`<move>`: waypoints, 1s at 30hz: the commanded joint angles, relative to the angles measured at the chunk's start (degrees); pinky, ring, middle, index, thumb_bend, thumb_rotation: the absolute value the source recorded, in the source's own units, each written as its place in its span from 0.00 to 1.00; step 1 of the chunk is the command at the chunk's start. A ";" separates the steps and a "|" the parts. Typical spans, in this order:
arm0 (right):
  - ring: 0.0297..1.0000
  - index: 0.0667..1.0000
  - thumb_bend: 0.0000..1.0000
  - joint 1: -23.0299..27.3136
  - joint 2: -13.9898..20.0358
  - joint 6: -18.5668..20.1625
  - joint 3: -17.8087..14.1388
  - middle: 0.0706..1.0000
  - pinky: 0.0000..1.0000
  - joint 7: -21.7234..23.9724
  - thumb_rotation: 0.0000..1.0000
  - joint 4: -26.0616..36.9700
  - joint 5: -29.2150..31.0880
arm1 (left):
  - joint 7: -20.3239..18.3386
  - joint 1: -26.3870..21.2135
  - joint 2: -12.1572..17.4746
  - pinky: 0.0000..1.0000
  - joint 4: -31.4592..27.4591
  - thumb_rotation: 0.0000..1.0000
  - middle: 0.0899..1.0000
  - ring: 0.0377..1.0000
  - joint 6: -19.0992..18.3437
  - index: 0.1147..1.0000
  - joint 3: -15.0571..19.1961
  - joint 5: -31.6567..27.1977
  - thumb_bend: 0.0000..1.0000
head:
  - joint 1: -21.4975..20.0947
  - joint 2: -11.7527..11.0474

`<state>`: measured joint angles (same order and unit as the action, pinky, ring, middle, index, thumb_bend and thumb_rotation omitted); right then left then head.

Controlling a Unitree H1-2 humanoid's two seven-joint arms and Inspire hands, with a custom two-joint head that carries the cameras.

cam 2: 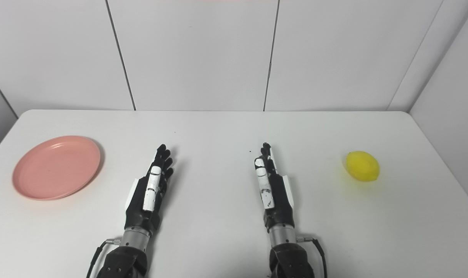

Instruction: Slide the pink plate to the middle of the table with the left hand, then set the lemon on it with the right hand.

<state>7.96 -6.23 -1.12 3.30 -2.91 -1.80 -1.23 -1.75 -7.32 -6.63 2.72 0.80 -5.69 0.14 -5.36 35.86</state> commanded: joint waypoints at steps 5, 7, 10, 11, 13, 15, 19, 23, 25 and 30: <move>1.00 1.00 0.70 0.81 -0.34 -3.37 -0.08 1.00 1.00 1.66 1.00 1.49 3.02 | 0.30 -1.48 1.09 1.00 -0.70 1.00 1.00 1.00 1.56 1.00 -0.89 3.13 0.49 | 0.17 -0.11; 1.00 1.00 0.72 0.74 -0.73 -3.32 -0.55 1.00 1.00 1.63 1.00 1.48 4.25 | 0.75 -1.59 1.47 1.00 -0.54 1.00 1.00 1.00 1.71 1.00 -1.20 4.64 0.50 | 0.17 -0.11; 0.99 1.00 0.73 0.83 -1.17 -3.24 -1.02 1.00 1.00 1.77 1.00 1.51 5.95 | 1.69 -1.80 1.68 1.00 -0.52 1.00 1.00 1.00 1.11 1.00 -1.35 6.74 0.51 | 0.10 -0.04; 0.99 1.00 0.73 0.86 -1.26 -3.10 -1.06 1.00 1.00 1.80 1.00 1.63 6.27 | 1.90 -1.88 1.59 1.00 -0.49 1.00 1.00 1.00 0.89 1.00 -1.22 6.90 0.52 | 0.10 -0.04; 0.99 1.00 0.73 0.91 -1.35 -2.87 -1.08 1.00 1.00 1.94 1.00 1.80 6.83 | 1.85 -2.11 1.59 1.00 -0.21 1.00 1.00 1.00 0.75 1.00 -1.03 6.83 0.52 | 0.02 -0.13; 0.99 1.00 0.73 0.90 -1.35 -2.87 -1.00 1.00 1.00 1.97 1.00 1.88 7.02 | 1.69 -2.33 1.72 1.00 0.40 1.00 1.00 1.00 1.43 1.00 -0.89 6.54 0.53 | 0.10 -0.19; 0.99 1.00 0.71 0.84 -1.27 -2.96 -0.90 1.00 1.00 2.06 1.00 2.02 7.21 | 2.56 -2.51 1.47 1.00 1.09 1.00 1.00 1.00 2.45 1.00 -0.53 7.04 0.54 | 0.29 -0.19; 1.00 1.00 0.72 0.77 -1.08 -2.94 -0.71 1.00 1.00 1.90 1.00 1.94 6.58 | 4.42 -2.56 0.92 1.00 1.51 1.00 1.00 1.00 3.24 1.00 0.09 8.17 0.55 | 0.31 -0.24; 1.00 1.00 0.72 0.75 -1.00 -3.05 -0.53 1.00 1.00 1.75 1.00 1.86 5.90 | 5.33 -2.65 0.68 1.00 2.19 1.00 1.00 1.00 4.01 1.00 0.43 8.47 0.55 | 0.31 -0.17; 1.00 1.00 0.73 0.76 -0.74 -3.36 -0.16 1.00 1.00 1.75 1.00 1.43 4.46 | 6.57 -2.83 0.15 1.00 3.02 1.00 1.00 1.00 4.40 1.00 0.94 8.00 0.53 | 0.34 -0.20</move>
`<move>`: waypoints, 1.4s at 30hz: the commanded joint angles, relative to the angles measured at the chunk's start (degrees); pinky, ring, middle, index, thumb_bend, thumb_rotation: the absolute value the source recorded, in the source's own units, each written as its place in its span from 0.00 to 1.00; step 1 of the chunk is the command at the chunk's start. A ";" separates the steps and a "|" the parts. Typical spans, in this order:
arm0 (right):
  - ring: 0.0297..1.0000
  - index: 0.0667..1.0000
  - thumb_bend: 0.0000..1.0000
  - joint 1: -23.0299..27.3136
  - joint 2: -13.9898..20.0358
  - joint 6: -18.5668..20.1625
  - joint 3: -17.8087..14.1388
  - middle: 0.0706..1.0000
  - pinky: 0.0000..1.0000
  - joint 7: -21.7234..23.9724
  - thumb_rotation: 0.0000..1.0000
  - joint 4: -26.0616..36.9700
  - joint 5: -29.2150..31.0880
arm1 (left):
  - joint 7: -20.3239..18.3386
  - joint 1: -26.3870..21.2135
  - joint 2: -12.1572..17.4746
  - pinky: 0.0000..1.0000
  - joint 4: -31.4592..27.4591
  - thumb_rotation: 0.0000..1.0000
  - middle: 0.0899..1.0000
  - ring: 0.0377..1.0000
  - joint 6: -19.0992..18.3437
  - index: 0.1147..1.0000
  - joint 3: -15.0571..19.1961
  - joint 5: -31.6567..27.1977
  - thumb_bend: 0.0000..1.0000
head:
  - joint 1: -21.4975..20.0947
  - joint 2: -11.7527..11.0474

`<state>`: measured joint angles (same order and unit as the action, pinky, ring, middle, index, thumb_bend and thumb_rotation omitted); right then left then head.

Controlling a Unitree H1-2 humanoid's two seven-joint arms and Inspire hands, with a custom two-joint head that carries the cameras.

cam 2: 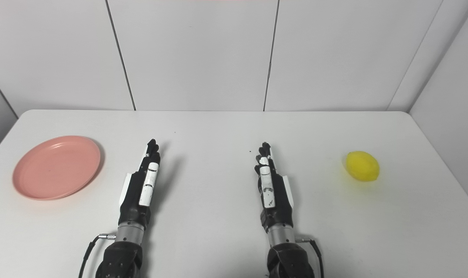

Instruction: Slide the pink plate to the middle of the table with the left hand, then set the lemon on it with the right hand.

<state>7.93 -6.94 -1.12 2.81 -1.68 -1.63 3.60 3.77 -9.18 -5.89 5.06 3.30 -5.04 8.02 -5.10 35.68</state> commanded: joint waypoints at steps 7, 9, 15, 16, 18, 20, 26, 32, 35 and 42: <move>1.00 1.00 0.71 0.81 0.21 -3.36 0.60 1.00 1.00 0.12 1.00 1.12 -2.44 | 0.57 -0.91 -0.83 1.00 0.30 1.00 1.00 1.00 1.41 1.00 0.56 -1.01 0.52 | 0.05 0.08; 1.00 1.00 0.71 0.73 0.23 -3.22 0.67 1.00 1.00 0.07 1.00 1.25 -2.82 | 0.20 -0.88 -0.76 1.00 0.18 1.00 1.00 1.00 1.49 1.00 0.52 -1.51 0.52 | 0.05 0.08; 1.00 1.00 0.70 0.57 0.23 -2.86 0.73 1.00 1.00 0.11 1.00 1.50 -3.17 | 0.43 -0.79 -0.80 1.00 0.03 1.00 1.00 1.00 1.47 1.00 0.42 -1.84 0.52 | 0.04 0.11; 1.00 1.00 0.69 0.54 0.24 -2.84 0.75 1.00 1.00 0.15 1.00 1.55 -3.15 | 0.41 -0.77 -0.77 1.00 0.01 1.00 1.00 1.00 1.50 1.00 0.39 -1.89 0.52 | 0.04 0.11; 1.00 1.00 0.69 0.44 0.28 -2.60 0.88 1.00 1.00 0.12 1.00 1.84 -3.40 | 0.18 -0.72 -0.88 1.00 -0.26 1.00 1.00 1.00 1.18 1.00 0.39 -2.38 0.51 | 0.07 0.20; 1.00 1.00 0.69 0.44 0.30 -2.61 0.89 1.00 1.00 0.15 1.00 1.83 -3.36 | -0.02 -0.71 -0.90 1.00 -0.33 1.00 1.00 1.00 1.29 1.00 0.34 -2.71 0.50 | 0.07 0.20; 1.00 1.00 0.70 0.49 0.45 -2.37 0.98 1.00 1.00 0.30 1.00 1.80 -3.37 | 0.03 -0.71 -0.65 1.00 -0.21 1.00 1.00 1.00 1.29 1.00 0.16 -2.55 0.52 | 0.07 0.20; 1.00 1.00 0.70 0.35 0.35 -2.49 1.02 1.00 1.00 0.07 1.00 1.91 -3.50 | 0.05 -0.72 -0.79 1.00 -0.58 1.00 1.00 1.00 0.74 1.00 0.21 -2.50 0.50 | 0.05 0.33; 1.00 1.00 0.70 0.37 0.20 -2.47 0.89 1.00 1.00 -0.04 1.00 1.92 -3.27 | 0.20 -0.65 -0.81 1.00 -0.68 1.00 1.00 1.00 0.61 1.00 0.22 -2.26 0.50 | 0.06 0.26; 1.00 1.00 0.69 0.32 0.20 -2.82 0.96 1.00 1.00 -0.05 1.00 1.95 -3.33 | -0.48 -0.60 -0.51 1.00 -0.63 1.00 1.00 1.00 1.21 1.00 -0.01 -2.68 0.51 | 0.01 0.32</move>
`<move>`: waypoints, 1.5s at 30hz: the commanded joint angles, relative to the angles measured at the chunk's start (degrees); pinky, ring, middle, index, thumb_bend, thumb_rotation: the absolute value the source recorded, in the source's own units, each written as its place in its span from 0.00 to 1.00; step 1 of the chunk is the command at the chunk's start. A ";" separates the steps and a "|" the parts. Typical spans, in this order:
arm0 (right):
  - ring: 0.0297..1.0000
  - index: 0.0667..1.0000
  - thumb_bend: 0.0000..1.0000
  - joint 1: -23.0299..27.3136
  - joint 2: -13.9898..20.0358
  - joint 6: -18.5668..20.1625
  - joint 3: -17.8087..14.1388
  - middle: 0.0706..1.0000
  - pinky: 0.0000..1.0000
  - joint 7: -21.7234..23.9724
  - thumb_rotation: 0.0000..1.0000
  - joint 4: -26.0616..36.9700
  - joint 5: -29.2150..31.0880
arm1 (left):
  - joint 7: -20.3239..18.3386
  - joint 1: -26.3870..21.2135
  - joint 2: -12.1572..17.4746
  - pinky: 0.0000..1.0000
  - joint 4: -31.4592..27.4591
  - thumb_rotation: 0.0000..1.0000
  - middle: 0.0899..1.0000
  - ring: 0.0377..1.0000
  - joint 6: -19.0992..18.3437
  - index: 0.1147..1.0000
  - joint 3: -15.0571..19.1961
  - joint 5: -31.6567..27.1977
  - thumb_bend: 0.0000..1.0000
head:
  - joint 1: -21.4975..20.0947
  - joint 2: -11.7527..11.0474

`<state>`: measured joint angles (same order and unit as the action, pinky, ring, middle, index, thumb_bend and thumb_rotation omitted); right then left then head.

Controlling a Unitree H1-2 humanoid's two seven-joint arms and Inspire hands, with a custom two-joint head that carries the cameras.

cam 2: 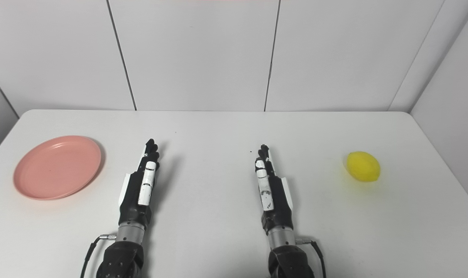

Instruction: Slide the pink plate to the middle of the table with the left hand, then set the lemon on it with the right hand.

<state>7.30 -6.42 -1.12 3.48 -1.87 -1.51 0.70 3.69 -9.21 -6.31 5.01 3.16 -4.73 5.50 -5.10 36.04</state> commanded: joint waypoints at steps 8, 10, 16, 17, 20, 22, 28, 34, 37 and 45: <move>1.00 1.00 0.68 0.98 -0.32 -3.06 0.22 1.00 1.00 0.12 1.00 1.62 -0.35 | -3.01 -0.54 0.54 1.00 -0.85 1.00 1.00 1.00 0.97 1.00 -0.85 -2.17 0.51 | -0.01 -0.05; 1.00 1.00 0.68 1.02 -0.35 -2.94 0.21 1.00 1.00 0.08 1.00 1.58 -0.36 | -3.52 -0.54 0.64 1.00 -0.84 1.00 1.00 1.00 1.05 1.00 -0.91 -2.72 0.51 | -0.01 -0.05; 1.00 1.00 0.68 1.08 -0.41 -3.09 0.15 1.00 1.00 0.00 1.00 1.45 -0.34 | -5.12 -0.33 0.89 1.00 -1.14 1.00 1.00 1.00 1.32 1.00 -1.19 -4.14 0.50 | -0.01 0.06; 1.00 1.00 0.68 1.09 -0.43 -3.09 0.15 1.00 1.00 -0.04 1.00 1.43 -0.37 | -5.26 -0.32 0.89 1.00 -1.10 1.00 1.00 1.00 1.42 1.00 -1.18 -4.25 0.50 | -0.01 0.06; 1.00 1.00 0.68 1.07 -0.49 -3.07 0.17 1.00 1.00 0.03 1.00 1.46 -0.25 | -5.56 -0.31 0.80 1.00 -1.16 1.00 1.00 1.00 1.07 1.00 -1.10 -4.72 0.50 | -0.01 0.07; 1.00 1.00 0.68 1.06 -0.59 -3.26 0.11 1.00 1.00 -0.01 1.00 1.42 -0.10 | -5.57 -0.32 0.80 1.00 -1.28 1.00 1.00 1.00 0.86 1.00 -1.10 -4.72 0.50 | -0.02 0.14; 1.00 1.00 0.68 1.08 -0.50 -3.33 0.13 1.00 1.00 -0.03 1.00 1.39 -0.26 | -5.45 -0.27 0.86 1.00 -1.20 1.00 1.00 1.00 1.52 1.00 -1.12 -4.21 0.49 | -0.02 0.14; 1.00 1.00 0.68 1.18 -0.49 -3.03 0.14 1.00 1.00 0.01 1.00 1.41 -0.21 | -5.46 -0.35 0.91 1.00 -1.23 1.00 1.00 1.00 1.14 1.00 -1.07 -4.22 0.49 | -0.14 0.03; 1.00 1.00 0.67 1.23 -0.49 -3.22 0.16 1.00 1.00 0.00 1.00 1.34 -0.26 | -5.27 -0.37 0.90 1.00 -1.04 1.00 1.00 1.00 1.29 1.00 -1.06 -3.99 0.49 | -0.08 -0.05; 1.00 1.00 0.69 0.83 0.72 -4.78 -0.35 1.00 1.00 0.37 1.00 0.75 -0.07 | -4.22 -0.46 -0.27 1.00 0.69 1.00 1.00 1.00 3.53 1.00 -1.03 -3.70 0.52 | 7.46 -2.75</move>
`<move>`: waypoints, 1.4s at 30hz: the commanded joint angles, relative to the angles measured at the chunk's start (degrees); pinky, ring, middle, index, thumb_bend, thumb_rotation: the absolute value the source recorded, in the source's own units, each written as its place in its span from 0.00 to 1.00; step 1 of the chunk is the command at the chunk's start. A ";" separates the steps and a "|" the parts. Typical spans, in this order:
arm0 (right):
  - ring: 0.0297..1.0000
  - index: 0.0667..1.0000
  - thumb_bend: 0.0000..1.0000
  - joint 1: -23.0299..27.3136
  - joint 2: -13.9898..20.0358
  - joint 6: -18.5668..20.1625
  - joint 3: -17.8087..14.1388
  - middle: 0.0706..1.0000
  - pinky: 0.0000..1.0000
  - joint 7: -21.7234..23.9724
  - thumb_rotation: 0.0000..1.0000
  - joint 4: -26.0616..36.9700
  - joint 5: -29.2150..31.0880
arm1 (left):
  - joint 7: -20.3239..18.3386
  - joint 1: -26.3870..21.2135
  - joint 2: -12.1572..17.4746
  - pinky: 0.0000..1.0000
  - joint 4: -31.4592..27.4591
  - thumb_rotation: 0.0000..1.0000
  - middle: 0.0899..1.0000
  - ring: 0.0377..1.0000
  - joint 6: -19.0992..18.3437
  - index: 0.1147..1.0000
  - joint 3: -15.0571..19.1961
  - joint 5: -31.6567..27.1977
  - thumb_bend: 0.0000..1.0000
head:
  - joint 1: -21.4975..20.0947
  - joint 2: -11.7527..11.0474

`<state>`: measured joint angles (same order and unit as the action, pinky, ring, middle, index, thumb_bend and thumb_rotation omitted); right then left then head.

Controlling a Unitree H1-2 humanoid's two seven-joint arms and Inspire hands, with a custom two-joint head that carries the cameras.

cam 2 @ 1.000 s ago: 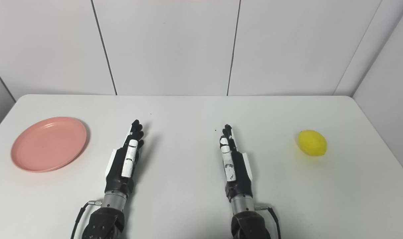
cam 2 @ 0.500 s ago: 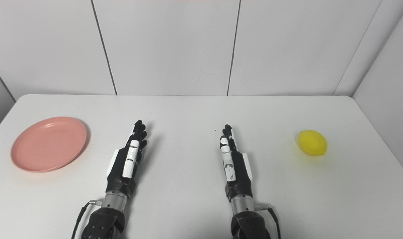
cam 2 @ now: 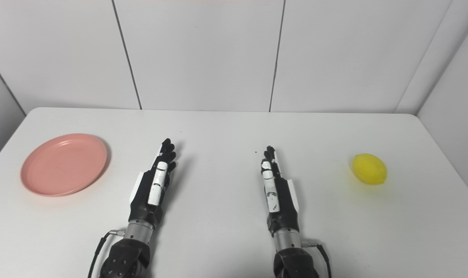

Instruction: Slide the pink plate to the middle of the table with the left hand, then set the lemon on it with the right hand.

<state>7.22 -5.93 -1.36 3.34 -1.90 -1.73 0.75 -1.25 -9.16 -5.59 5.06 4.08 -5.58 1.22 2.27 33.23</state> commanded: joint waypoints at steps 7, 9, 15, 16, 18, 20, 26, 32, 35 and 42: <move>1.00 1.00 0.74 0.35 1.50 -5.82 -1.20 1.00 1.00 1.09 1.00 0.39 1.39 | 6.13 -2.77 -2.19 0.96 2.34 1.00 0.98 0.96 5.03 0.97 2.25 2.87 0.55 | 6.77 -2.88; 1.00 1.00 0.76 0.12 1.68 -6.37 -1.52 1.00 1.00 1.03 1.00 0.37 1.74 | 5.49 -3.81 -1.81 0.97 2.14 1.00 0.98 0.97 5.82 0.98 2.87 1.23 0.52 | 8.17 -3.49; 0.98 0.96 0.76 0.10 1.11 -9.76 -2.84 0.97 1.00 1.04 0.97 -1.45 3.78 | 6.02 -6.46 -0.58 0.89 1.10 1.00 0.91 0.90 6.08 0.91 5.68 -1.00 0.53 | 10.57 -4.89; 0.98 0.96 0.76 0.18 1.01 -10.28 -2.97 0.97 1.00 1.04 0.97 -1.82 3.99 | 6.62 -7.19 -0.30 0.87 0.96 1.00 0.90 0.89 5.88 0.89 6.41 -0.82 0.53 | 10.86 -5.25; 0.97 0.95 0.75 0.35 1.02 -11.18 -3.04 0.97 1.00 1.27 0.95 -2.54 4.36 | 7.58 -8.57 -0.01 0.82 0.91 1.00 0.84 0.84 5.83 0.83 7.85 -0.81 0.54 | 11.04 -5.34; 0.98 0.96 0.75 0.40 1.06 -11.68 -2.99 0.98 1.00 1.45 0.96 -2.96 4.63 | 8.04 -9.59 0.27 0.79 1.16 1.00 0.80 0.80 6.19 0.78 8.79 -0.94 0.55 | 11.07 -5.67; 0.99 0.97 0.74 0.40 1.32 -12.79 -3.02 0.98 1.00 1.79 0.95 -3.62 5.16 | 10.32 -12.20 2.09 0.74 0.76 1.00 0.74 0.75 7.81 0.72 12.12 -0.30 0.57 | 10.83 -6.30; 0.99 0.97 0.74 -0.12 1.21 -11.53 -2.38 0.98 1.00 1.36 0.98 -2.41 3.83 | 11.53 -14.06 4.70 0.73 -0.53 1.00 0.73 0.74 6.60 0.70 15.38 -1.54 0.60 | 11.13 -6.48; 0.99 0.97 0.75 -0.09 1.20 -11.46 -2.34 0.98 1.00 1.45 0.98 -2.43 3.69 | 12.10 -14.73 6.55 0.72 -0.76 1.00 0.72 0.73 5.81 0.69 16.72 -1.24 0.61 | 11.23 -6.53; 1.00 0.98 0.74 -0.12 1.37 -11.76 -2.09 0.99 1.00 1.99 0.98 -2.51 3.70 | 13.38 -16.30 11.06 0.76 1.85 1.00 0.71 0.73 6.12 0.67 20.29 -2.13 0.63 | 11.41 -6.47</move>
<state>8.09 -4.55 -11.32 1.00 -0.76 -3.67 4.35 10.92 -22.12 3.76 7.10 8.62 13.99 -0.47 13.71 26.63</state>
